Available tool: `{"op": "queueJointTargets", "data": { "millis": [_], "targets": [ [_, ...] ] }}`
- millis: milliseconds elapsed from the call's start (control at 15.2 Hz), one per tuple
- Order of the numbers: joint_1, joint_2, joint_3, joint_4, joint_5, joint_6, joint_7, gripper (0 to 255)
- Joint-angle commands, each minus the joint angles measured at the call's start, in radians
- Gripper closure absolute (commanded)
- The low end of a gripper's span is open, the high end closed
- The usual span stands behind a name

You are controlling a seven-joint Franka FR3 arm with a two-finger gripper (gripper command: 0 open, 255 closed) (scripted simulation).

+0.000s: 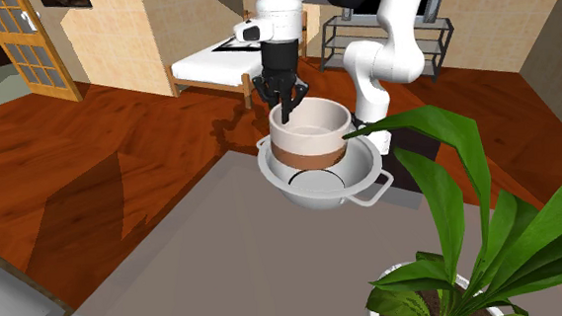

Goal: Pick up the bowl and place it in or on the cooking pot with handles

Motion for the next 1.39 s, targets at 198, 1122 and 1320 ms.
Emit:
{"op": "queueJointTargets", "data": {
  "millis": [198,1122,1320],
  "targets": [
    [-0.034,-0.202,-0.03,-0.153,-0.031,-0.048,-0.041,255],
    [-0.051,-0.219,-0.053,-0.327,-0.051,0.109,-0.059,255],
    [-0.051,-0.199,-0.057,-0.355,-0.053,0.157,-0.06,255]
  ]
}}
